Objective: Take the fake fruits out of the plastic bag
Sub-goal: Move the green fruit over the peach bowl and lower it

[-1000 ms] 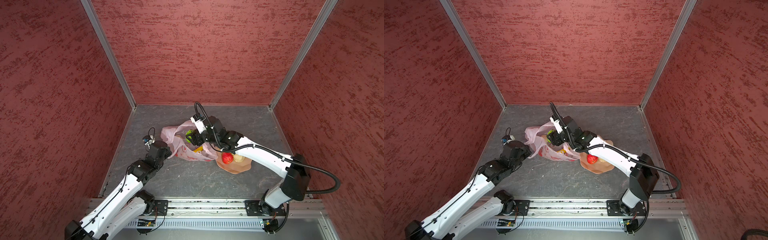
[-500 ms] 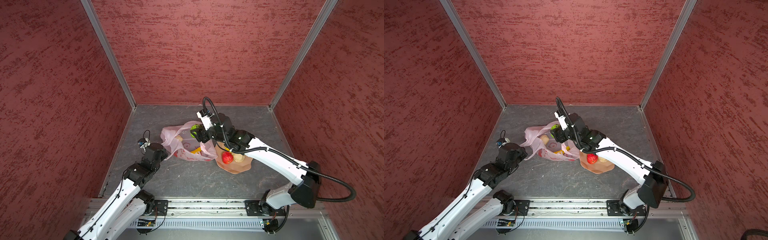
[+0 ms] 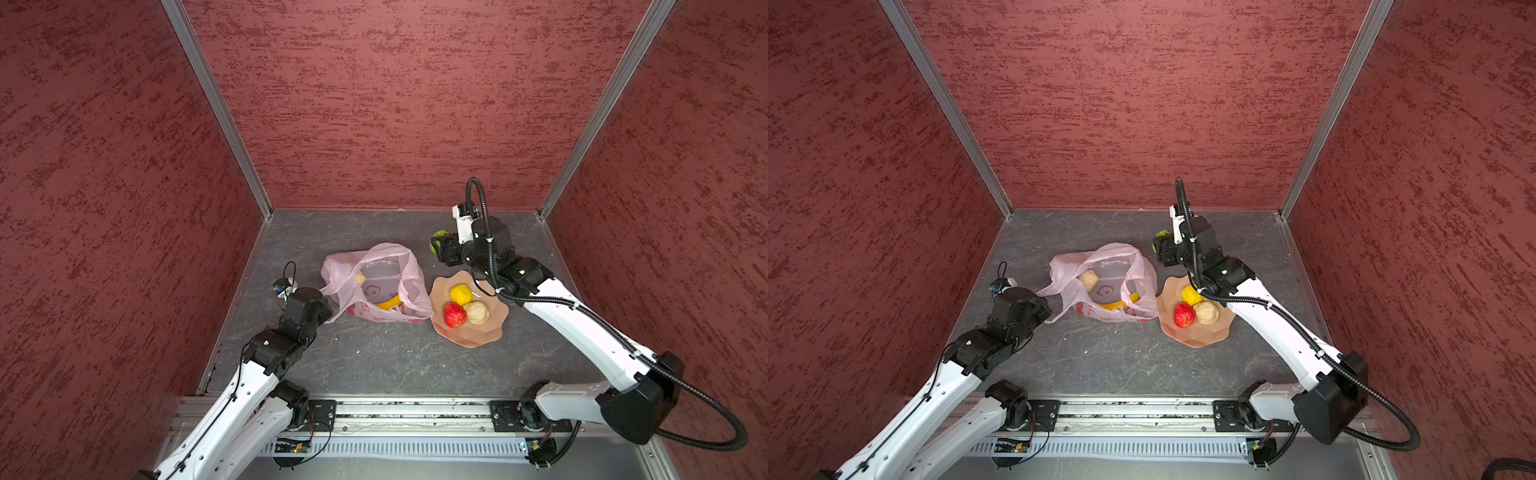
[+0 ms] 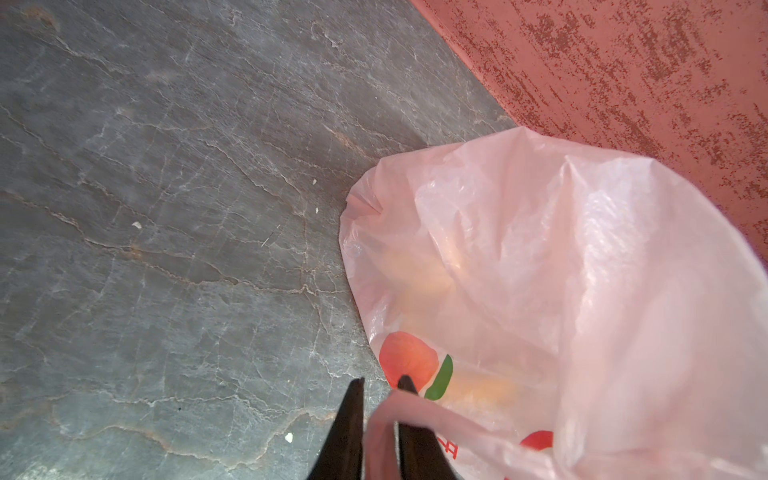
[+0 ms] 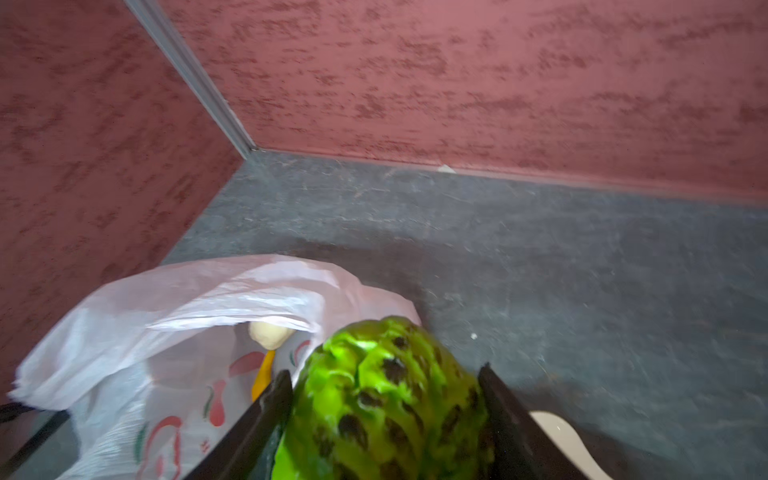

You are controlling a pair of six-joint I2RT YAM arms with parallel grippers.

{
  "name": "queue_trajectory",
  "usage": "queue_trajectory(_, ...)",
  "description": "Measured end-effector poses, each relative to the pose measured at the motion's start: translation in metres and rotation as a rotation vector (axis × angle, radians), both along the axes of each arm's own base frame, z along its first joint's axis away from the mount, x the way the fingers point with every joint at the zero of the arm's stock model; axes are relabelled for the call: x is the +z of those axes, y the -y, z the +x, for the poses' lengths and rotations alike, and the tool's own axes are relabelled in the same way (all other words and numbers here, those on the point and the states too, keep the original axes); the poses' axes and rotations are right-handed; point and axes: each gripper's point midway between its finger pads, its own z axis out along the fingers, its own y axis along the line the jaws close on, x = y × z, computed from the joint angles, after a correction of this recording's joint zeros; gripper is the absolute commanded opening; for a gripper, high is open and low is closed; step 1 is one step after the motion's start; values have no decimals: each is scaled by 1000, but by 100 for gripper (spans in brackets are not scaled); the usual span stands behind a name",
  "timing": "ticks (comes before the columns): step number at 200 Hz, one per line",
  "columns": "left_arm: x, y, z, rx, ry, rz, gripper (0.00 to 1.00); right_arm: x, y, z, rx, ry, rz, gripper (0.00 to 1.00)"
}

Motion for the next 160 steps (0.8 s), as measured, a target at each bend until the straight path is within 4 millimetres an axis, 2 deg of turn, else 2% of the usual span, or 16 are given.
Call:
queue_trajectory(17, -1, 0, 0, -4, -4, -3, 18, -35, 17, 1, -49, -77, -21, 36)
queue_trajectory(39, -2, 1, 0, -10, -9, -8, 18, -71, 32, 1, -95, -156, -41, 36)
queue_trajectory(78, -2, 1, -2, -12, -17, -5, 18, -115, 44, 1, -133, -245, -70, 36)
queue_trajectory(112, -2, 1, -2, -14, -19, -4, 18, -139, 44, 2, -127, -290, -72, 35)
queue_trajectory(160, -6, 1, -1, -15, -34, -3, 18, -148, 32, 2, -73, -308, -32, 35)
